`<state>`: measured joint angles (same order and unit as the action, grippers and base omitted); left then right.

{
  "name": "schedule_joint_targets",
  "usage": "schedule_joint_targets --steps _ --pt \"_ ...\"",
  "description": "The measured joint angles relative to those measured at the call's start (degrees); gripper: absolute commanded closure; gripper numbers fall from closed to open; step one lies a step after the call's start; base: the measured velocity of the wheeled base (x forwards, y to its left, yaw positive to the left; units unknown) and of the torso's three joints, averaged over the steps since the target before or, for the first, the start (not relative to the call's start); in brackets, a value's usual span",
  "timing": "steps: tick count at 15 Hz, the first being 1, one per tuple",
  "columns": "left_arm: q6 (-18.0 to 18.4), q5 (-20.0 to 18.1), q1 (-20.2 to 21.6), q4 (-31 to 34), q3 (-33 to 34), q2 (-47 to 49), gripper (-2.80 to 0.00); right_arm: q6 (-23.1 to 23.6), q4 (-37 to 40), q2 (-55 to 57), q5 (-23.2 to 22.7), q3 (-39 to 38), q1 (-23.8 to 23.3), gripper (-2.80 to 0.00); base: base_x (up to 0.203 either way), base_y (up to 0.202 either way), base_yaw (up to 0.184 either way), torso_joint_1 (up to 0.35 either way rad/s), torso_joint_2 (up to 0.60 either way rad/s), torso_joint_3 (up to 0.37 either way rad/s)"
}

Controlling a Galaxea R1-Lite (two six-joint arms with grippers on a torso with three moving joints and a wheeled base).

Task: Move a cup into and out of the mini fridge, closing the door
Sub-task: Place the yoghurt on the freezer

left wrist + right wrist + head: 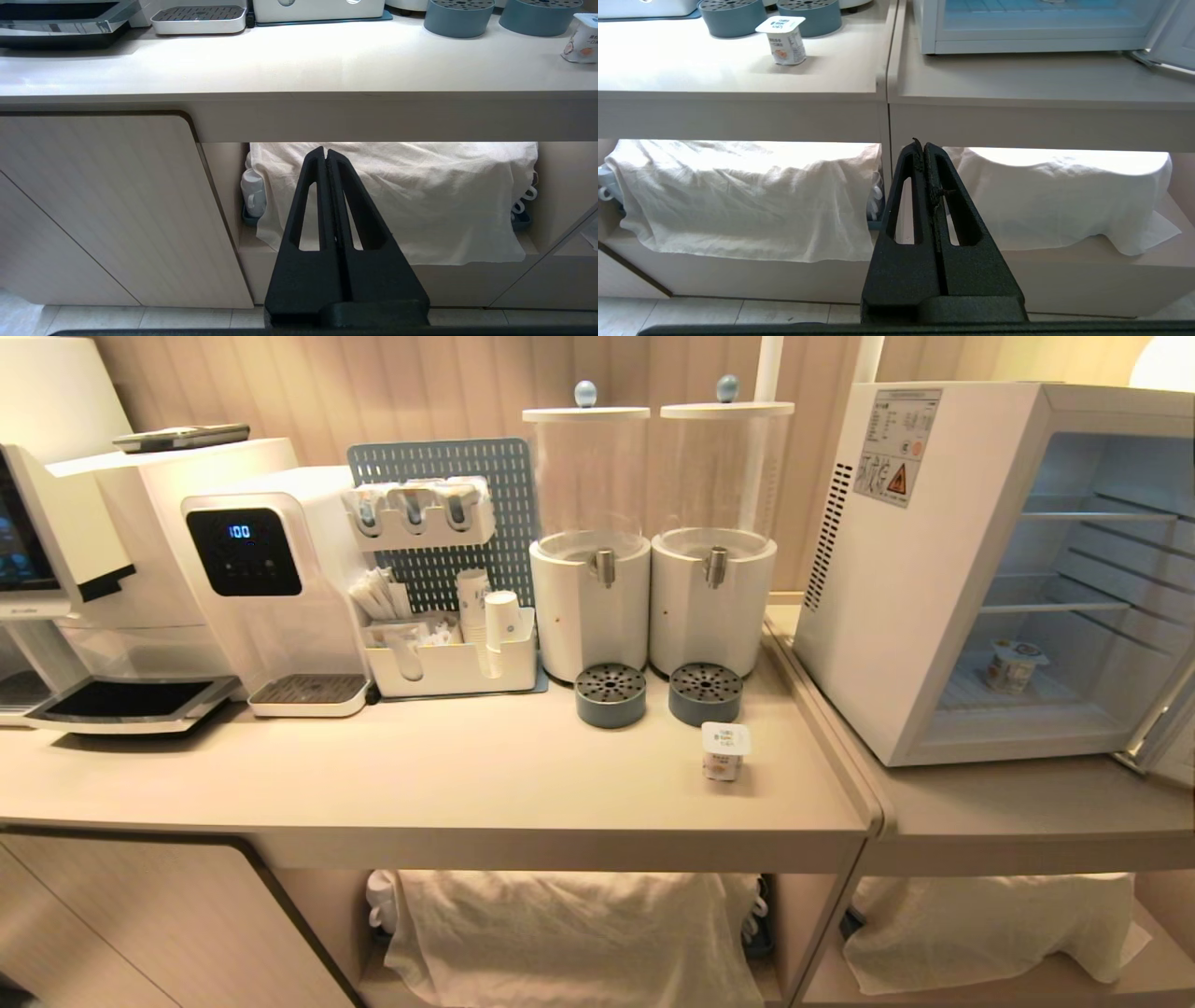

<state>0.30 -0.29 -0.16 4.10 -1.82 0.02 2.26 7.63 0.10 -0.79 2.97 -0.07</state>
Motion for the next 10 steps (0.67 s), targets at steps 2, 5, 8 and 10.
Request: schedule_joint_targets --steps 2,5,8,10 --pt "0.3 0.0 0.0 0.1 -0.1 0.0 0.00 -0.1 0.0 0.0 0.0 0.0 0.0 0.00 0.000 0.000 0.000 0.000 0.00 0.000" --pt "0.3 0.1 0.0 0.5 -0.1 0.0 0.00 -0.2 0.0 0.0 0.0 0.0 0.0 0.00 0.001 -0.058 0.015 0.000 0.00 0.002" --pt "0.3 0.1 0.0 0.5 -0.1 0.0 0.00 -0.2 0.1 0.0 0.1 0.0 0.0 0.00 0.000 -0.190 0.000 0.005 0.00 0.004" --pt "0.3 0.0 0.0 0.4 -0.1 0.0 0.00 -0.2 0.1 0.0 0.1 0.0 0.0 0.00 0.000 -0.193 0.001 0.003 0.00 0.005"
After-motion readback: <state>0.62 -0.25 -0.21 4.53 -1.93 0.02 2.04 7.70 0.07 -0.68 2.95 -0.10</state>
